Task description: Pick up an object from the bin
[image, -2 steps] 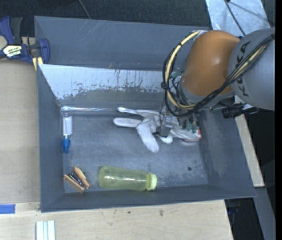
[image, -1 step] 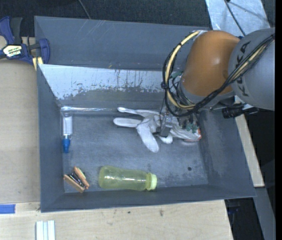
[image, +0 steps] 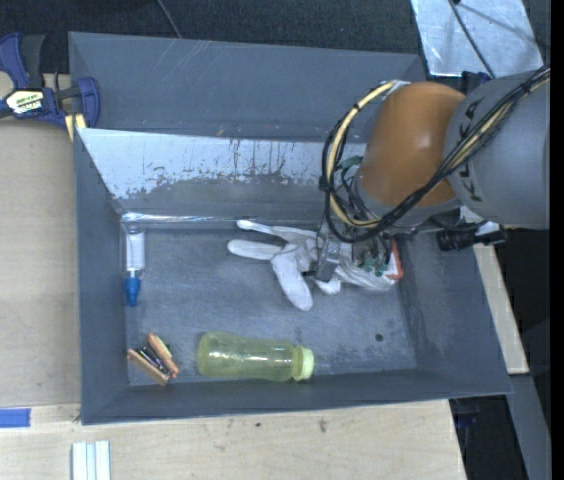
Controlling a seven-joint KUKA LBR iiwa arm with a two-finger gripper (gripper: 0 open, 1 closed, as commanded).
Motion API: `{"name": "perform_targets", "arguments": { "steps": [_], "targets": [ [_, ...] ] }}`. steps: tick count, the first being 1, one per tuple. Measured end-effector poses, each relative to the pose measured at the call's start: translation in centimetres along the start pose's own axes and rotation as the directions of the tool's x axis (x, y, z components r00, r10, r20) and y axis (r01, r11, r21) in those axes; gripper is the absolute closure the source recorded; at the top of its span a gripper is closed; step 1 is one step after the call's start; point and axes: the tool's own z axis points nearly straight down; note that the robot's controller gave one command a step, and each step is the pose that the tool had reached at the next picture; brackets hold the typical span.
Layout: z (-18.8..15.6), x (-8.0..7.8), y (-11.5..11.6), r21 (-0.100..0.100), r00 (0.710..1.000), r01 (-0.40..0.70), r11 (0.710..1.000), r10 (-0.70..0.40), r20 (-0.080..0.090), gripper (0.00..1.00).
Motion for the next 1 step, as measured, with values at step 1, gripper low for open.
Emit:
{"name": "perform_targets", "arguments": {
  "steps": [1],
  "targets": [
    [4.77,-0.50,-1.23,0.001,0.999,-0.038,0.999,0.038,-0.006,1.00]
  ]
}}
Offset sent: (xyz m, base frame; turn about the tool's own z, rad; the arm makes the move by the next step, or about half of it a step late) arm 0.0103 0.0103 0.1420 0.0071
